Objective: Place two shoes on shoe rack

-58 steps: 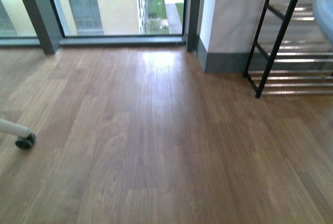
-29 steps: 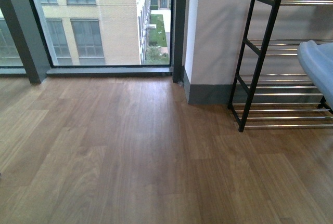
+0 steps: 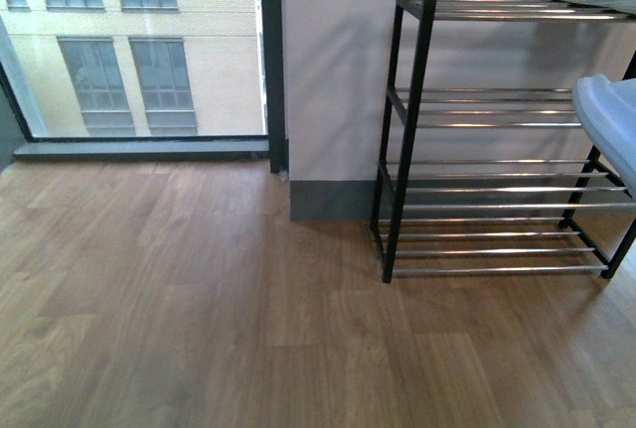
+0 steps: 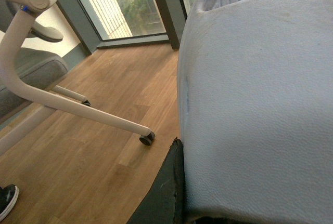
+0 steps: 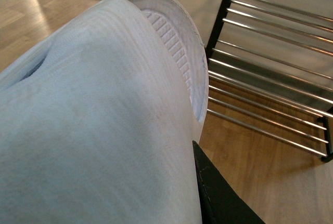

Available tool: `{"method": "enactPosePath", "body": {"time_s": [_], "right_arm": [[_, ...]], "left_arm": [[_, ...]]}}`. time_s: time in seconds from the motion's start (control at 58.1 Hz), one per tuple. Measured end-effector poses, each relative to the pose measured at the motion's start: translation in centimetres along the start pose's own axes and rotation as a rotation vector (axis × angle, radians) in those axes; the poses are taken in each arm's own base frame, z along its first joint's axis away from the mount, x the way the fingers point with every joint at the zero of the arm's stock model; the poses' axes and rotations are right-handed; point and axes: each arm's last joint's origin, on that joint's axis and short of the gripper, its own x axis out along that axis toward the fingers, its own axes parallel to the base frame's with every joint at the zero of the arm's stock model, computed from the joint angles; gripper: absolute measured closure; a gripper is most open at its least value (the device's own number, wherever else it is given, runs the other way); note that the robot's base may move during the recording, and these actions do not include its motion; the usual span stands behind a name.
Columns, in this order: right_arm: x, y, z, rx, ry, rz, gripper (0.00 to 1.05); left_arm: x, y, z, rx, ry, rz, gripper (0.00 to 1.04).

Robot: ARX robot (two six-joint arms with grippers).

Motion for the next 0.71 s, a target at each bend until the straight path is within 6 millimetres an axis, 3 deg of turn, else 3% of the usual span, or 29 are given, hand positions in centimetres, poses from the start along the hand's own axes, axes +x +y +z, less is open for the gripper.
{"method": "enactPosePath", "body": {"time_s": [0.705], "right_arm": [[-0.01,-0.04,0.00,0.004,0.001,-0.002,1.03]], "left_arm": [[0.00,0.00,0.02,0.003,-0.001,-0.001,1.03]]}}
